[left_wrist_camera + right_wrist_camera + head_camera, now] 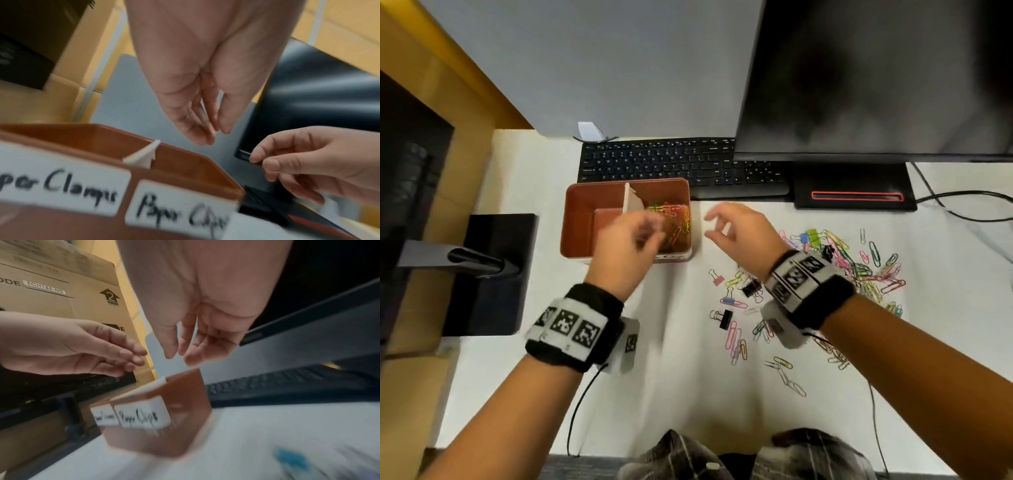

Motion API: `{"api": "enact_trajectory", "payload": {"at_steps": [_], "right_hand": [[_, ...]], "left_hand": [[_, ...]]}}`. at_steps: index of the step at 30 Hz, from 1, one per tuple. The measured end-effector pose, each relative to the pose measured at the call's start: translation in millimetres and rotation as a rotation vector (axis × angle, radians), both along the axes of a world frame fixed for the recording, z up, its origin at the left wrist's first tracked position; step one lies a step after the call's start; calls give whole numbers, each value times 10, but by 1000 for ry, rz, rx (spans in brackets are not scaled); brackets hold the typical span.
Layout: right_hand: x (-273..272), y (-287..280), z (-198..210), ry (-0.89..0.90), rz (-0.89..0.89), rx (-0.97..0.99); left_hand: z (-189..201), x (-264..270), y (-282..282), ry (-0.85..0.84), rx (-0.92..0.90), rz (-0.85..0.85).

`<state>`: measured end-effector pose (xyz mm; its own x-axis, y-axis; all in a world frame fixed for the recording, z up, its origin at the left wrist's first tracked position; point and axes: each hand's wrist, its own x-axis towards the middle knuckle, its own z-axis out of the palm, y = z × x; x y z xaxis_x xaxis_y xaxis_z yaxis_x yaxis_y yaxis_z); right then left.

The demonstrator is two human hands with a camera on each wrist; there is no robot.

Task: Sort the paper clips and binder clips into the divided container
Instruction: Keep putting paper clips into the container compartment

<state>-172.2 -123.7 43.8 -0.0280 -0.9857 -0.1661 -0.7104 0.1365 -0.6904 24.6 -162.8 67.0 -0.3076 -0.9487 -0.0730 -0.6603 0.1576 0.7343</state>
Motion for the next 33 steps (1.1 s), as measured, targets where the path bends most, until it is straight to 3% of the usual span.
{"api": "enact_trajectory", "payload": {"at_steps": [4,7,15,20,23,27,30,33], "right_hand": [[-241,608,-319,-46,54,251],[-359,841,-538,9,56,282],[-643,1062,-723,158,8,241],[-740,1089,-748,224,-26,156],[-656,1101,-675,242,70,110],[-440,1090,-703,180,286,244],[-350,1039,-779,181,241,282],[-320,983,-818,168,191,312]], "left_hand": [[-304,-206,451,-60,111,-336],[-621,-431,626,-141,229,-434],[-1009,-788,735,-295,283,-301],[-995,-741,708,-232,282,-229],[-1005,-634,663,-237,234,-162],[-1008,-612,629,-403,45,-287],[-1012,-724,592,-475,-5,-374],[-1037,-799,501,-519,15,-350]]}}
